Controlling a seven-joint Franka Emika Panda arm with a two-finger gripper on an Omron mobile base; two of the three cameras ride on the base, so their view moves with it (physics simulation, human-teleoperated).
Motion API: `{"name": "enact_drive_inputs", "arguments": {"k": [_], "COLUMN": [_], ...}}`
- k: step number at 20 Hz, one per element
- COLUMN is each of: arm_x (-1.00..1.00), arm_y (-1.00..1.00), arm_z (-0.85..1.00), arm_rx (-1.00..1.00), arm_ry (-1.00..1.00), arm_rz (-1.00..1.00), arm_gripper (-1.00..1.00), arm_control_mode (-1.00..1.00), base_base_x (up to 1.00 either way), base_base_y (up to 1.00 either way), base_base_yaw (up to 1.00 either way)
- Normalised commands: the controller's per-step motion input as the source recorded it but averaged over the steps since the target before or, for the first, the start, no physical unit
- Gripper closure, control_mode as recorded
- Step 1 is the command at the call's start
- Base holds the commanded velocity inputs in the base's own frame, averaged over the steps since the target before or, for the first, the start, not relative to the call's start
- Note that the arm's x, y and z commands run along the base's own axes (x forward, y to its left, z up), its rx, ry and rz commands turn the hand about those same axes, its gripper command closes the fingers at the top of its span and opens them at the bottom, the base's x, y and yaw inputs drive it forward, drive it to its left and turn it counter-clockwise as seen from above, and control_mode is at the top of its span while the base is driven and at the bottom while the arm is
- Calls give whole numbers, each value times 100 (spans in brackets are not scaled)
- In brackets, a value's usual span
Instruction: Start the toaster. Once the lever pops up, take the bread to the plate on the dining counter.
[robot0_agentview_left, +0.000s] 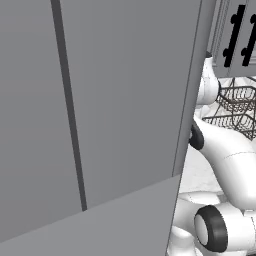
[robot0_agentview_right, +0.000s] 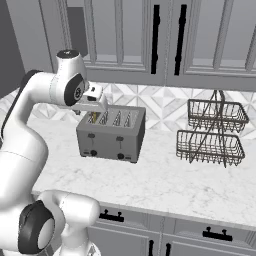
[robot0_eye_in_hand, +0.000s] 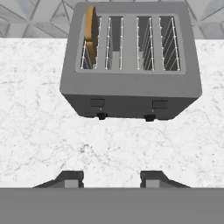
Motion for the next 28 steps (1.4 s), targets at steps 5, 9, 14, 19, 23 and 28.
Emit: {"name": "enact_drive_inputs", "arguments": {"k": [5, 9, 14, 19, 23, 28], "arm_x": [-21, -34, -19, 20, 26, 13], "arm_y": [0, 26, 34, 2, 0, 0], "arm_z": [0, -3, -4, -37, -52, -64], "arm_rx": [0, 0, 0, 1, 1, 0], "arm_ry": [0, -2, -8, -9, -16, -15], "arm_rz": [0, 0, 0, 0, 0, 0], "arm_gripper": [-100, -100, -100, -100, -100, -100], "arm_control_mode": [-100, -100, -100, -100, -100, -100], "base_base_x": [0, 0, 0, 0, 0, 0], "base_base_y": [0, 0, 0, 0, 0, 0], "base_base_yaw": [0, 0, 0, 0, 0, 0]}}
